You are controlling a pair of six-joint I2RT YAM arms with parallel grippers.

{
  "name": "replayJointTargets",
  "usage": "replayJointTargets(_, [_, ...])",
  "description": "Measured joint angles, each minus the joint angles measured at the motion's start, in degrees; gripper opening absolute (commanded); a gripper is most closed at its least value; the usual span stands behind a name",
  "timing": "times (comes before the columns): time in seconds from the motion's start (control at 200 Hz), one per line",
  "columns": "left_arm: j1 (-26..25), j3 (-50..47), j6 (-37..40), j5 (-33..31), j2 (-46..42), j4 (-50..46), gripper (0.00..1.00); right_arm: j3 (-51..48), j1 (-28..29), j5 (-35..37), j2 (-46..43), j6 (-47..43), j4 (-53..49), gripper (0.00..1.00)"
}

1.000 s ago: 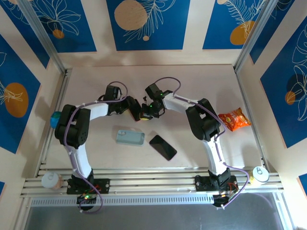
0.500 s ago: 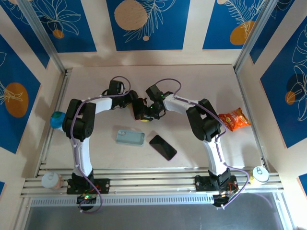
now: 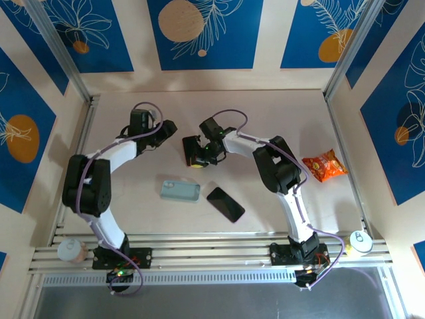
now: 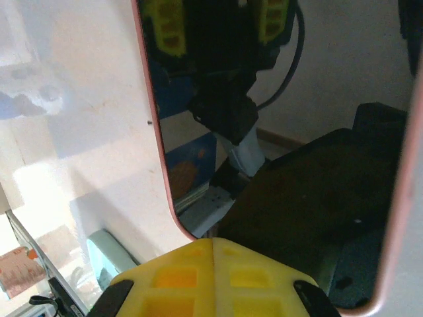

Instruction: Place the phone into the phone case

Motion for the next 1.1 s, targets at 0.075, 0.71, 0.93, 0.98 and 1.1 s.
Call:
replayJointTargets(0.075, [0.2, -1.8, 0.3, -0.1, -3.6, -1.2, 0.61, 0.7, -0.3, -0.2, 0.7, 0.3, 0.3, 0.0])
replayJointTargets(0.71, [0.3, -13.7, 1.0, -0.9, -19.0, -7.9, 0.62, 15.5, -1.0, -1.4, 10.1, 3.0, -1.0, 0.0])
replayJointTargets(0.93, [0.3, -16.3, 1.0, -1.1, -21.0, -9.2, 0.62, 21.0, -1.5, -2.1, 13.6, 4.3, -1.2, 0.0])
replayJointTargets(0.98, [0.3, -16.4, 1.0, -1.1, -21.6, -9.4, 0.62, 23.2, -1.6, -2.4, 15.1, 4.5, -1.4, 0.0])
replayJointTargets(1.1, [0.3, -16.6, 1.1, -1.5, -23.3, -10.4, 0.62, 29.3, -1.6, -3.2, 18.7, 5.1, -2.4, 0.0])
